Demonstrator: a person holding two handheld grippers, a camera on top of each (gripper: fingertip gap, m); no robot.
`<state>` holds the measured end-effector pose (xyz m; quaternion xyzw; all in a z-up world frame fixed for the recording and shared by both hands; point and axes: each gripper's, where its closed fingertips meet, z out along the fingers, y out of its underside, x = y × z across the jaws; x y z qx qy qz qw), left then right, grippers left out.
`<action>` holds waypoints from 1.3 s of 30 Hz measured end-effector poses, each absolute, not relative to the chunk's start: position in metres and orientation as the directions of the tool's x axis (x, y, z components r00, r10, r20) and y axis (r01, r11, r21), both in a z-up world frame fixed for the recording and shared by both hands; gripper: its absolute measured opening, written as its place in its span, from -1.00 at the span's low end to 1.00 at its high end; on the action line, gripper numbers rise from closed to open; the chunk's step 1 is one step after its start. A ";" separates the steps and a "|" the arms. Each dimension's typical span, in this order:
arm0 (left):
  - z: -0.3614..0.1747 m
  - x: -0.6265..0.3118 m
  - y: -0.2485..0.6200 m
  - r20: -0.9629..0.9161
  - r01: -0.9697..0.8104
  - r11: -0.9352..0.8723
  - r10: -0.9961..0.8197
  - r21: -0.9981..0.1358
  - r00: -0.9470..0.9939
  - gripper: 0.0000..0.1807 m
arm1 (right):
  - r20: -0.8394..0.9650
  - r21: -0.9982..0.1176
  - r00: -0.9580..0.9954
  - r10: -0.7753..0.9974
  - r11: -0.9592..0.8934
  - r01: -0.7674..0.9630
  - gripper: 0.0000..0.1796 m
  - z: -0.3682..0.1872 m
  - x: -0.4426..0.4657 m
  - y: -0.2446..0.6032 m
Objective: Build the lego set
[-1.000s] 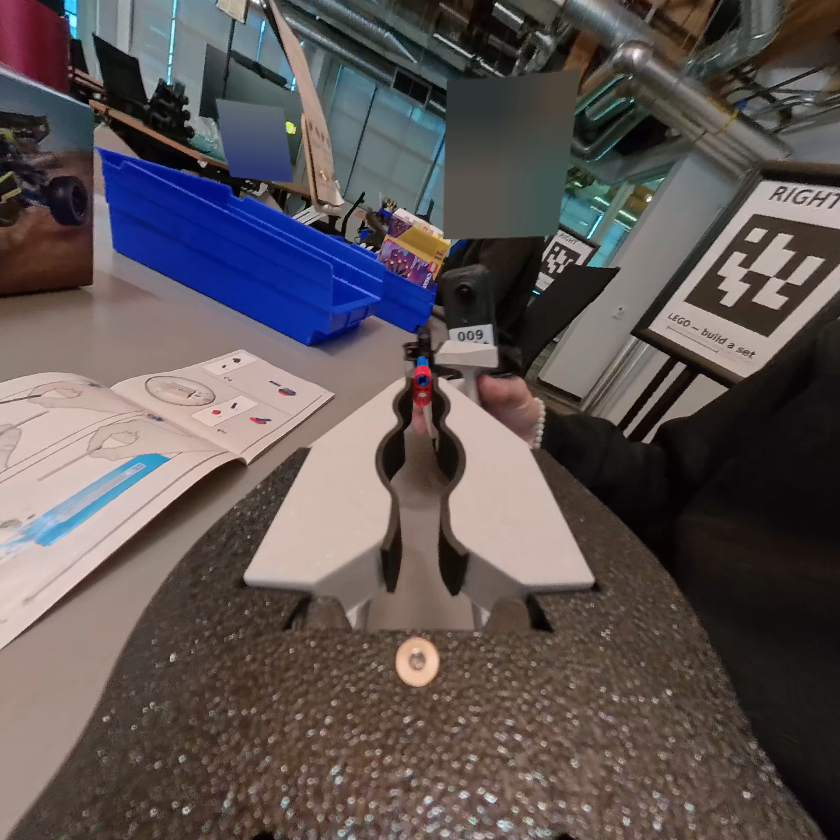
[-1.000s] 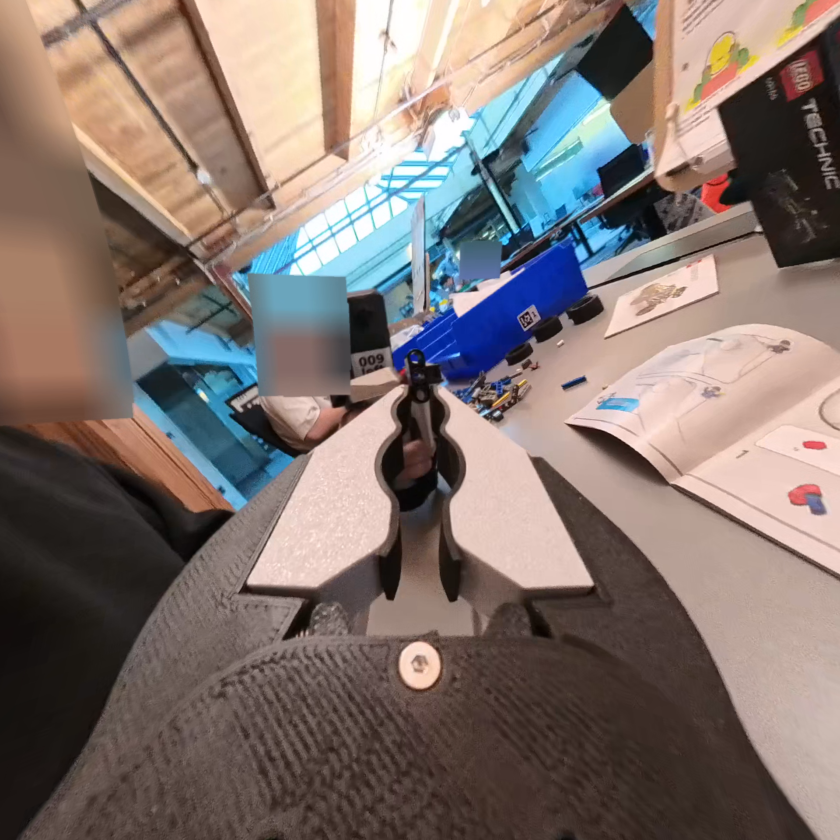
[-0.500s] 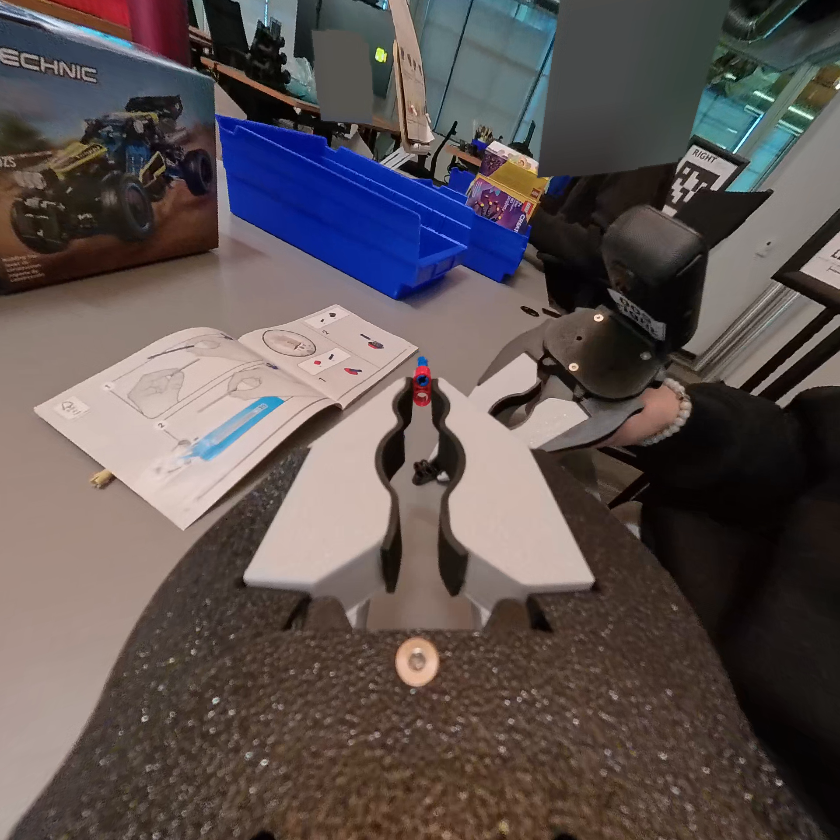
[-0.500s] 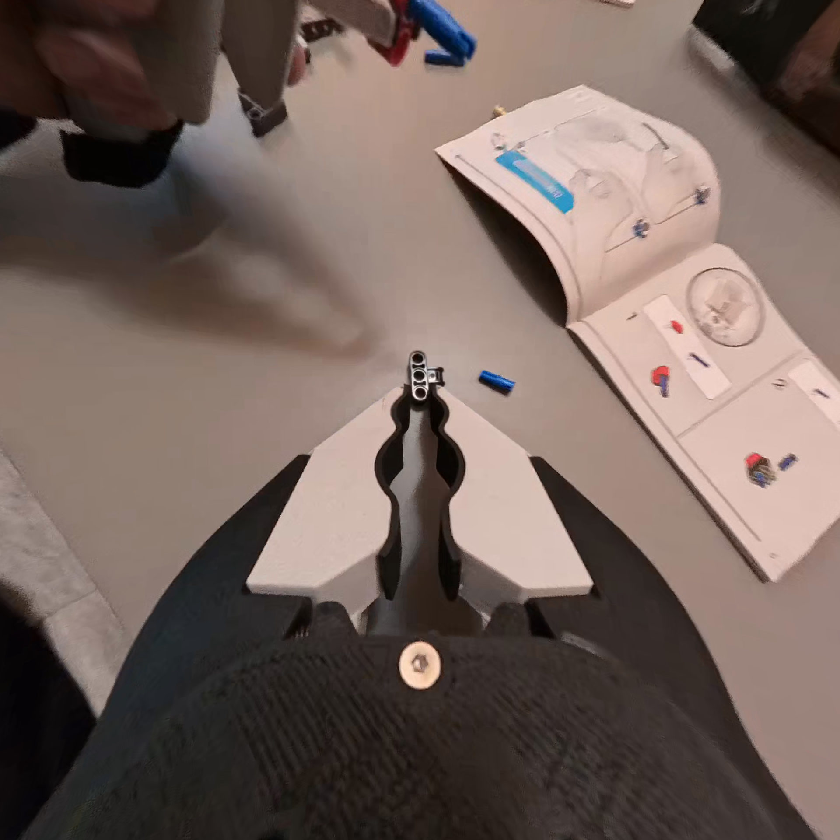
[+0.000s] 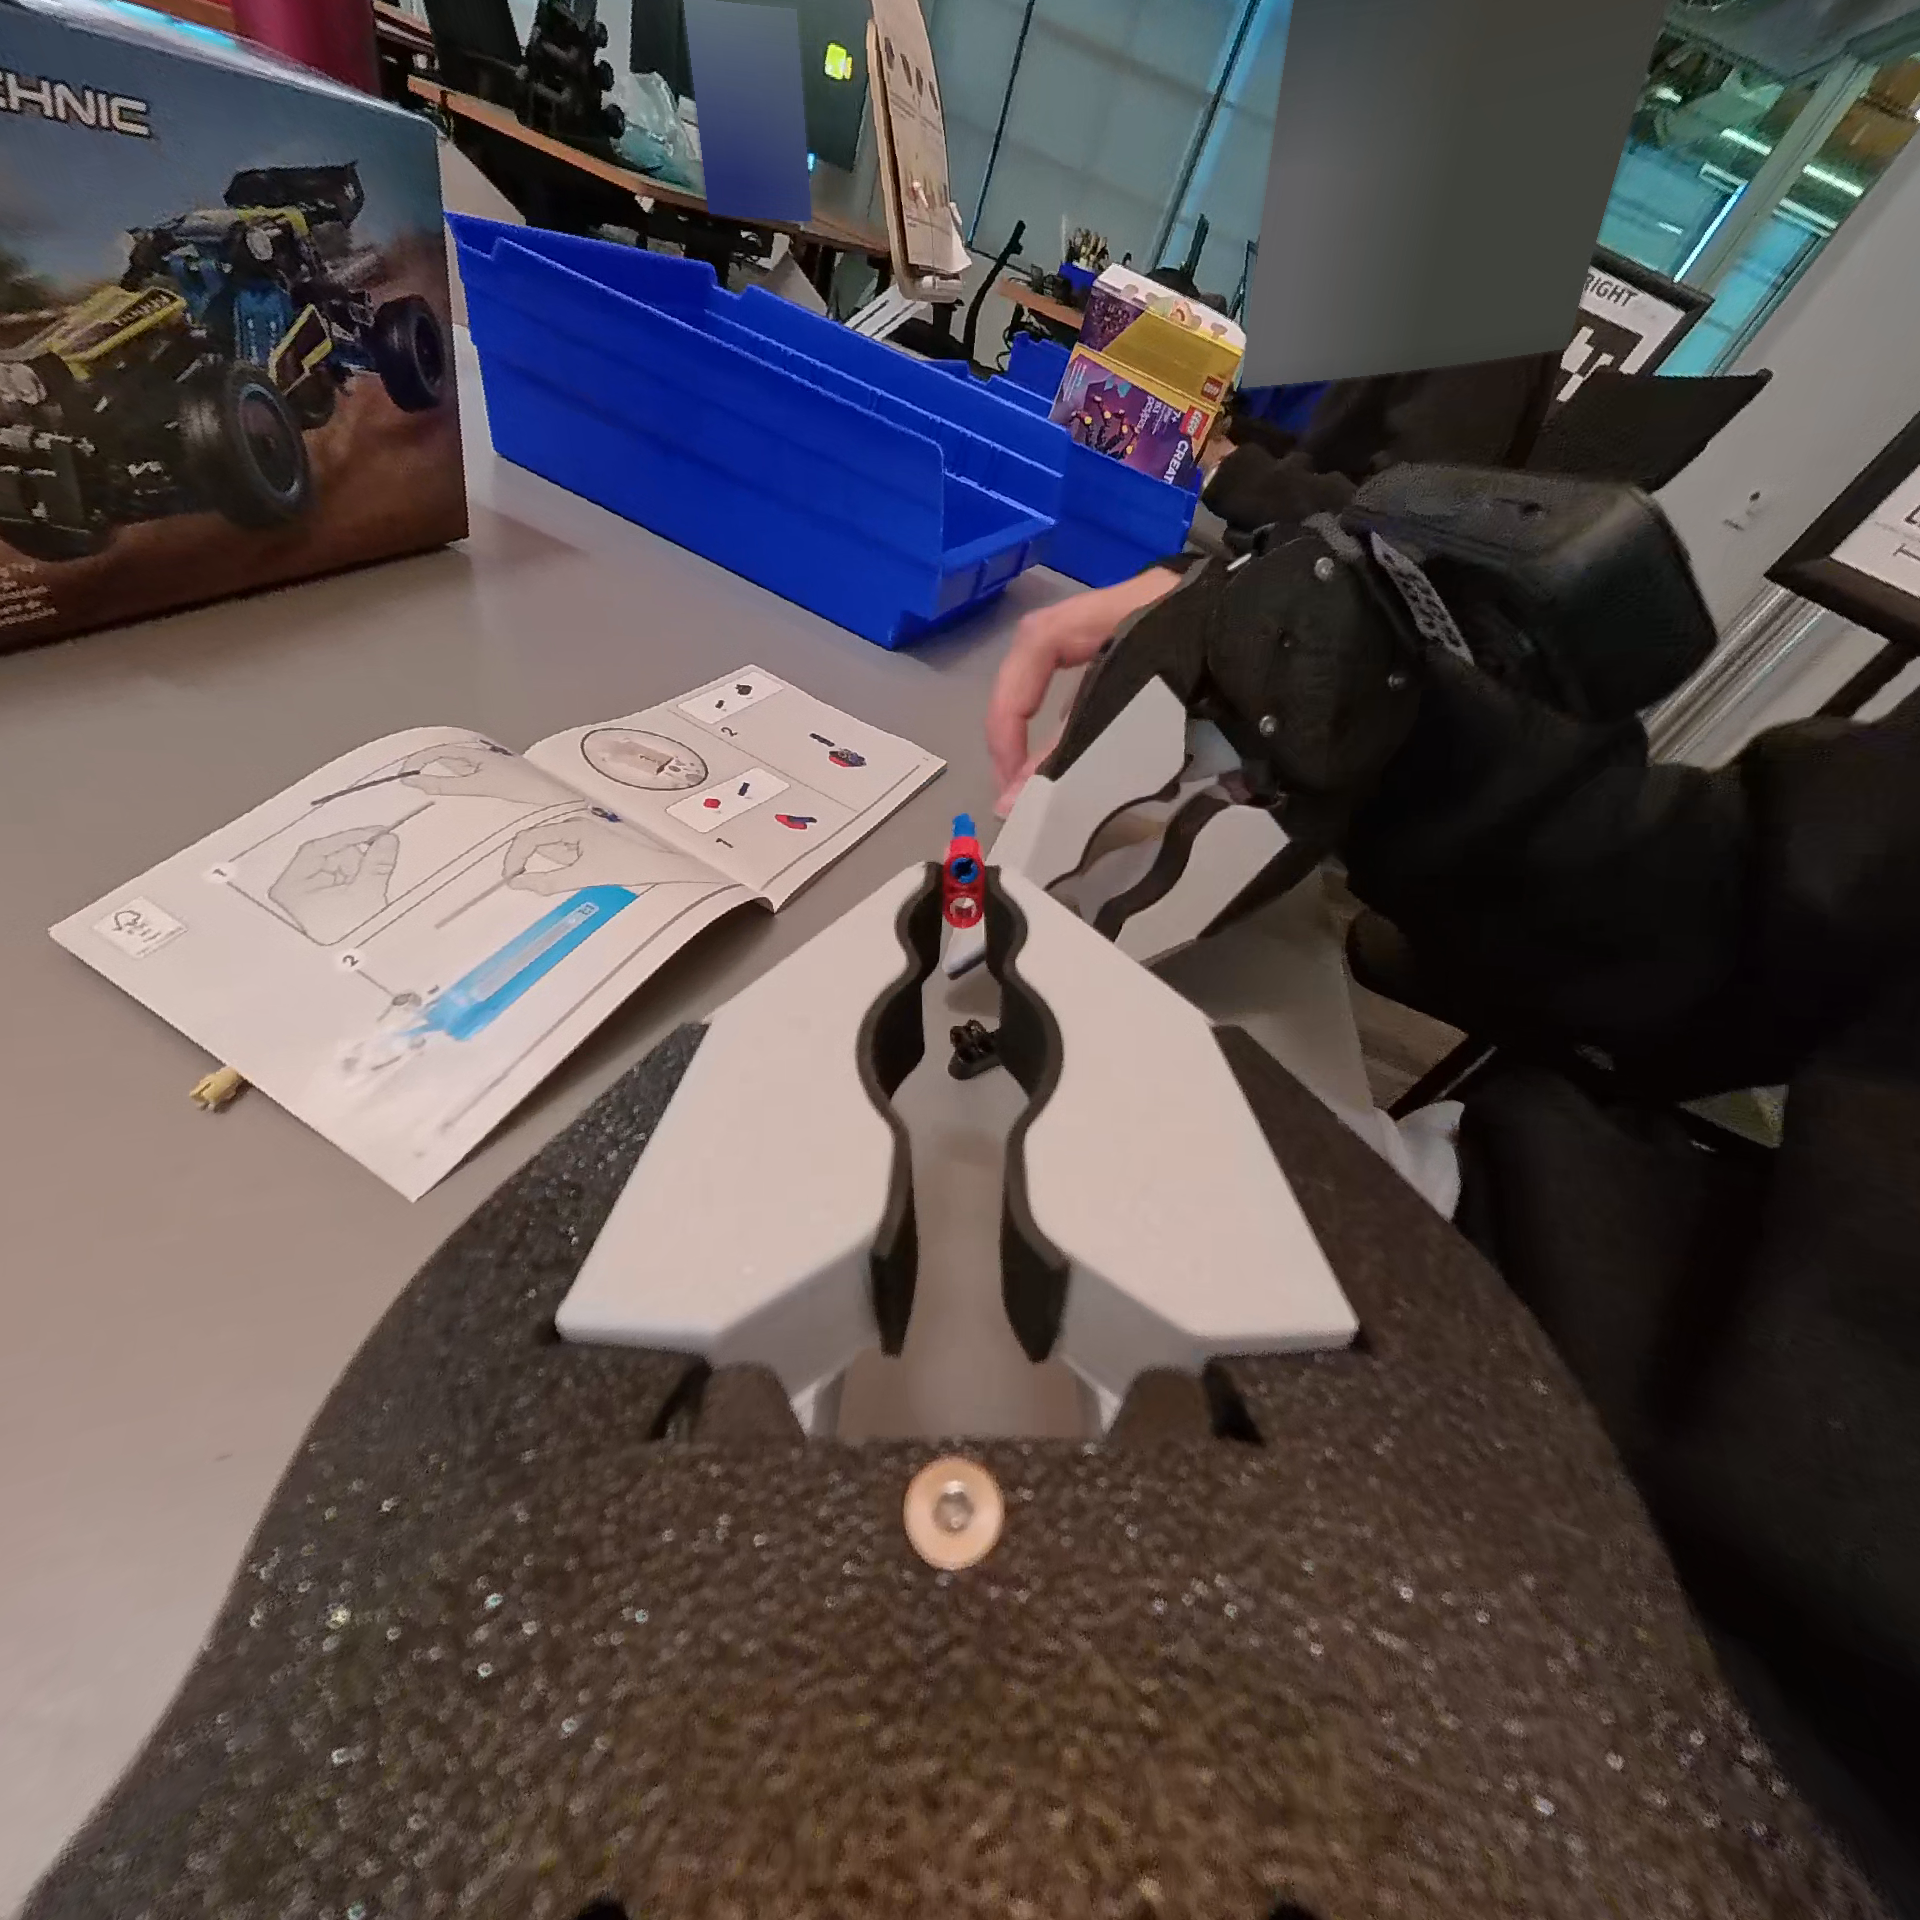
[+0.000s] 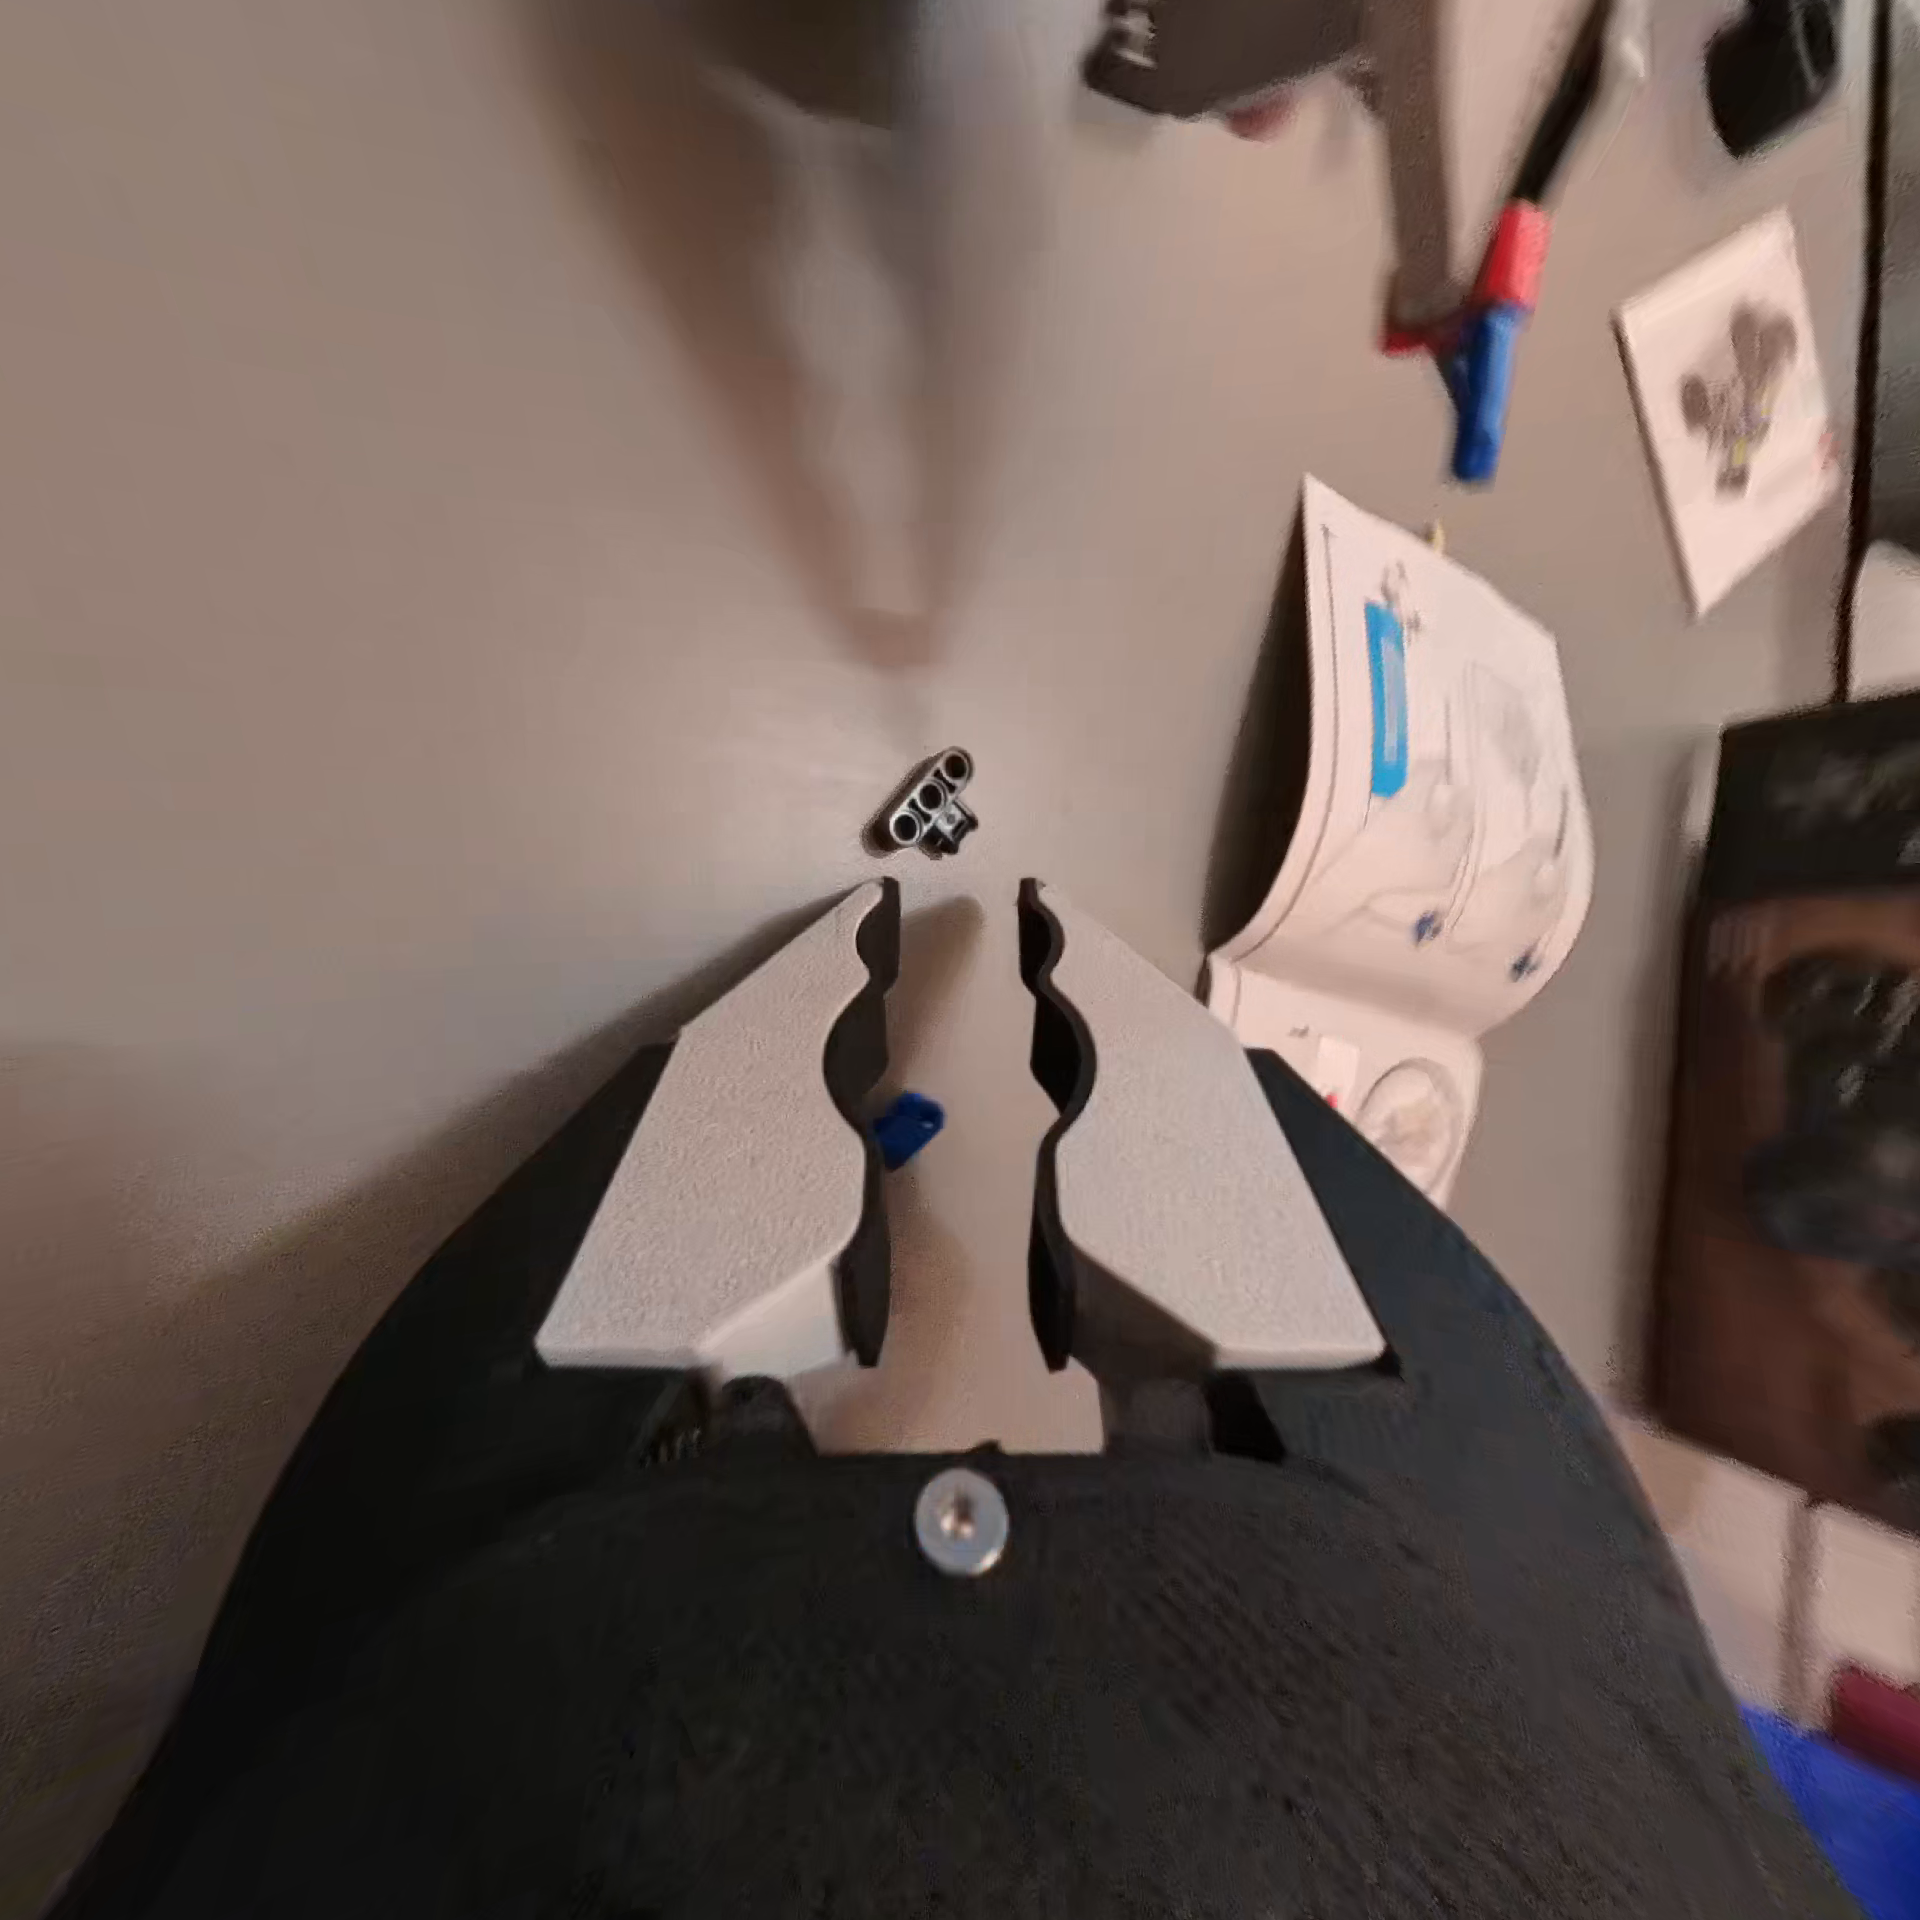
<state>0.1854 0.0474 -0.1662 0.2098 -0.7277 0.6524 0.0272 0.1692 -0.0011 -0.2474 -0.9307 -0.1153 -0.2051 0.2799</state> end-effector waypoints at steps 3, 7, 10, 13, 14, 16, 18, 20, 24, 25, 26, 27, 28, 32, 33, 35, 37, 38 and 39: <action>-0.164 0.186 0.048 0.311 -0.337 0.057 -0.267 -0.940 -0.912 -0.94 | 0.482 -0.393 0.845 0.233 -0.804 0.446 -0.77 -0.247 0.172 0.003; -0.165 0.186 0.050 0.324 -0.348 0.051 -0.259 -0.936 -0.910 -0.94 | 0.455 -0.376 0.829 0.326 -0.773 0.511 -0.83 -0.249 0.168 0.009; -0.167 0.185 0.049 0.338 -0.359 0.047 -0.247 -0.932 -0.908 -0.94 | 0.444 -0.376 0.825 0.349 -0.763 0.525 -0.80 -0.249 0.168 0.013; -0.169 0.184 0.049 0.342 -0.365 0.056 -0.243 -0.929 -0.908 -0.94 | 0.421 -0.401 0.850 0.316 -0.776 0.487 -0.82 -0.250 0.168 0.016; -0.169 0.184 0.049 0.342 -0.366 0.057 -0.241 -0.929 -0.908 -0.94 | 0.394 -0.417 0.870 0.296 -0.786 0.456 -0.84 -0.252 0.166 0.016; -0.169 0.184 0.049 0.343 -0.366 0.058 -0.239 -0.929 -0.908 -0.94 | 0.382 -0.450 0.897 0.222 -0.803 0.391 -0.88 -0.252 0.165 0.017; -0.169 0.184 0.049 0.342 -0.365 0.058 -0.239 -0.929 -0.909 -0.94 | 0.388 -0.484 0.913 0.125 -0.816 0.317 -0.93 -0.252 0.166 0.017; -0.170 0.183 0.050 0.348 -0.372 0.064 -0.235 -0.926 -0.908 -0.95 | 0.389 -0.533 0.921 0.017 -0.812 0.239 -0.93 -0.251 0.166 0.018; -0.173 0.184 0.049 0.400 -0.426 0.066 -0.246 -0.902 -0.883 -0.94 | 0.336 -0.637 0.930 -0.147 -0.763 0.109 -0.92 -0.251 0.164 0.020; -0.173 0.184 0.048 0.416 -0.442 0.061 -0.242 -0.895 -0.876 -0.94 | 0.324 -0.658 0.931 -0.167 -0.747 0.095 -0.92 -0.251 0.164 0.021; -0.174 0.184 0.048 0.430 -0.456 0.059 -0.241 -0.888 -0.870 -0.94 | 0.309 -0.678 0.933 -0.185 -0.731 0.080 -0.92 -0.251 0.164 0.022; -0.176 0.184 0.048 0.440 -0.468 0.063 -0.248 -0.882 -0.863 -0.94 | 0.297 -0.694 0.934 -0.197 -0.716 0.069 -0.92 -0.251 0.164 0.023; -0.179 0.185 0.048 0.445 -0.477 0.073 -0.258 -0.876 -0.858 -0.94 | 0.298 -0.704 0.933 -0.201 -0.706 0.073 -0.93 -0.251 0.164 0.024; -0.187 0.186 0.048 0.467 -0.506 0.094 -0.271 -0.857 -0.842 -0.94 | 0.388 -0.686 0.899 -0.202 -0.715 0.135 -0.93 -0.250 0.168 0.024; -0.188 0.186 0.048 0.473 -0.513 0.096 -0.271 -0.853 -0.838 -0.94 | 0.445 -0.669 0.870 -0.212 -0.724 0.166 -0.93 -0.248 0.173 0.022; -0.189 0.185 0.049 0.490 -0.528 0.096 -0.264 -0.844 -0.831 -0.94 | 0.564 -0.629 0.791 -0.235 -0.743 0.228 -0.93 -0.244 0.183 0.017; -0.189 0.185 0.049 0.512 -0.546 0.088 -0.253 -0.833 -0.821 -0.94 | 0.634 -0.621 0.720 -0.282 -0.740 0.256 -0.93 -0.238 0.190 0.013; -0.189 0.185 0.049 0.524 -0.557 0.085 -0.247 -0.826 -0.815 -0.94 | 0.649 -0.629 0.698 -0.303 -0.730 0.268 -0.93 -0.235 0.192 0.013; -0.189 0.185 0.050 0.537 -0.569 0.080 -0.246 -0.818 -0.807 -0.94 | 0.675 -0.623 0.663 -0.323 -0.732 0.277 -0.93 -0.230 0.196 0.010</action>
